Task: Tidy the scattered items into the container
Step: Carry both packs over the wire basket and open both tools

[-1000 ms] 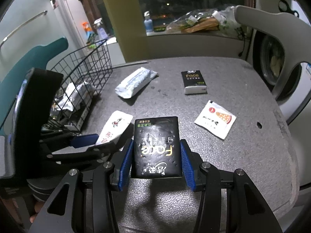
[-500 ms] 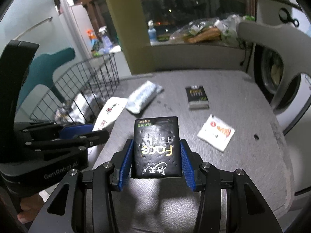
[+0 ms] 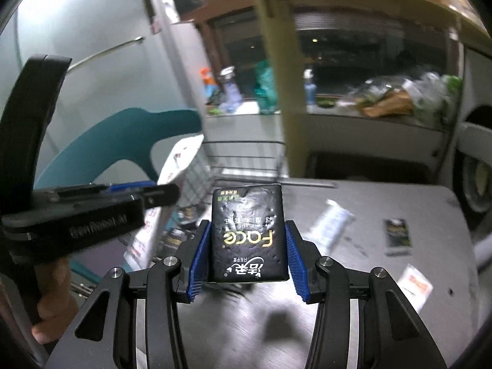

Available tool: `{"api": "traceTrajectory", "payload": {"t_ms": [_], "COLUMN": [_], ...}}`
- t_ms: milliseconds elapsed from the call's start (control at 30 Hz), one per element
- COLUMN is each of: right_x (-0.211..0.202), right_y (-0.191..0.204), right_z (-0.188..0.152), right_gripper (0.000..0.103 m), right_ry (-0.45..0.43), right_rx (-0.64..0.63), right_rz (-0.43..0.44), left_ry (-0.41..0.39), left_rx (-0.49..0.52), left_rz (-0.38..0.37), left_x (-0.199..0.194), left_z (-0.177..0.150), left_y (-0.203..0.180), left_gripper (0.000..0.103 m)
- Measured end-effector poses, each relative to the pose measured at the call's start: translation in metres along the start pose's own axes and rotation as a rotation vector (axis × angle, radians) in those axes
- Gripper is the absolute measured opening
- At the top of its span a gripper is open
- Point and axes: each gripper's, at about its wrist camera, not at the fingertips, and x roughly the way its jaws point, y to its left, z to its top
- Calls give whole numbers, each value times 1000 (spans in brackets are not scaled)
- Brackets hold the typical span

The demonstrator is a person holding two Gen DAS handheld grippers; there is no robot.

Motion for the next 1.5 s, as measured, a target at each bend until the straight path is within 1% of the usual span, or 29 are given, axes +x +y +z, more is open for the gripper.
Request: {"api": "traceTrajectory", "payload": {"t_ms": [133, 233, 300, 367, 400, 433, 500, 700, 767, 900, 1067, 1167, 1233, 1333, 1433, 1500], "right_x": [31, 46, 50, 51, 50, 50, 47, 32, 19, -3, -24, -28, -26, -16, 0, 14], "right_y": [21, 26, 26, 27, 26, 27, 26, 14, 4, -28, -85, -121, -143, -169, -188, -201], "right_z": [-2, -9, -11, -11, -11, -12, -13, -15, -19, -26, -45, -61, -73, -82, -88, -91], "right_gripper": [47, 48, 48, 51, 53, 55, 56, 56, 56, 56, 56, 56, 56, 56, 56, 56], "right_ry": [51, 70, 65, 59, 57, 55, 52, 42, 37, 21, 39, 63, 81, 95, 99, 116], "right_rx": [-13, -12, -17, -28, -28, -29, -34, -30, -28, -10, 47, 92, 114, 136, 125, 126], "right_rz": [28, 40, 20, -5, -7, -10, -12, -18, -31, -85, -170, -219, -250, -275, -319, -325], "left_ry": [30, 45, 60, 47, 46, 43, 32, 28, 32, 36, 48, 74, 105, 132, 166, 194], "left_rx": [-40, -60, -71, -91, -93, -89, -78, -48, -31, 4, 68, 105, 148, 181, 183, 171], "left_rz": [25, 40, 54, 29, 27, 28, 44, 32, 26, -6, -74, -112, -123, -110, -106, -90], "left_x": [13, 22, 28, 28, 27, 27, 24, 18, 15, 11, 11, 19, 32, 54, 83, 105], "left_z": [-5, -10, -12, -16, -16, -17, -16, -18, -20, -22, -28, -35, -42, -50, -49, -47], "left_y": [27, 35, 40, 45, 46, 46, 45, 31, 19, -10, -69, -106, -134, -158, -168, -169], "left_gripper": [29, 30, 31, 33, 39, 48, 55, 58, 59, 59, 60, 63, 64, 64, 64, 64]}}
